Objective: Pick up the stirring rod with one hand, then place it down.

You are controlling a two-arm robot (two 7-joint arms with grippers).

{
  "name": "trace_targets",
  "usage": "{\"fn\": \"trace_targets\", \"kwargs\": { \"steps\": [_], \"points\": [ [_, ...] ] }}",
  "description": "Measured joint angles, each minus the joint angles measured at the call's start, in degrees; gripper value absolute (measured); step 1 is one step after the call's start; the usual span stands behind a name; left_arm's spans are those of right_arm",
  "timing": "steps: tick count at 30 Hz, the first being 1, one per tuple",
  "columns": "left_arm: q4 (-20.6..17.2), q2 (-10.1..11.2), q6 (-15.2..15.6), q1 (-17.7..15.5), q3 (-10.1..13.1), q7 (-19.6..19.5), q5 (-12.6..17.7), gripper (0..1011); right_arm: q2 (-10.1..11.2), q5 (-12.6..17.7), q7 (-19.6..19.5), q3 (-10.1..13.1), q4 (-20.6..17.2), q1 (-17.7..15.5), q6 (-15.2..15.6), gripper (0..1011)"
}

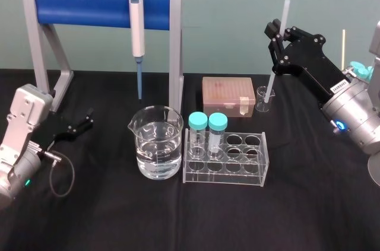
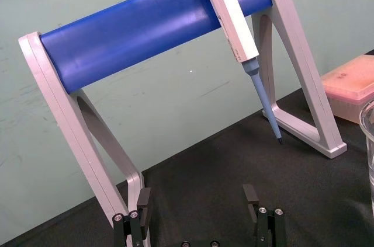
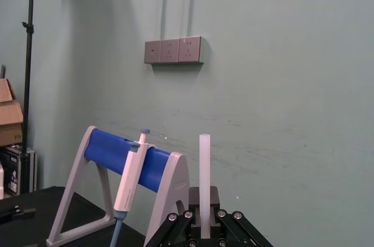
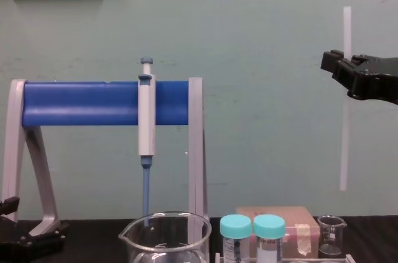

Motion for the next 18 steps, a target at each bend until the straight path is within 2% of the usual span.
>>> {"fn": "trace_targets", "kwargs": {
  "steps": [18],
  "points": [
    [0.00,0.00,0.00,0.00,0.00,0.00,0.00,1000,0.01,-0.18,-0.12,0.00,-0.14,-0.14,0.19,72]
  ]
}}
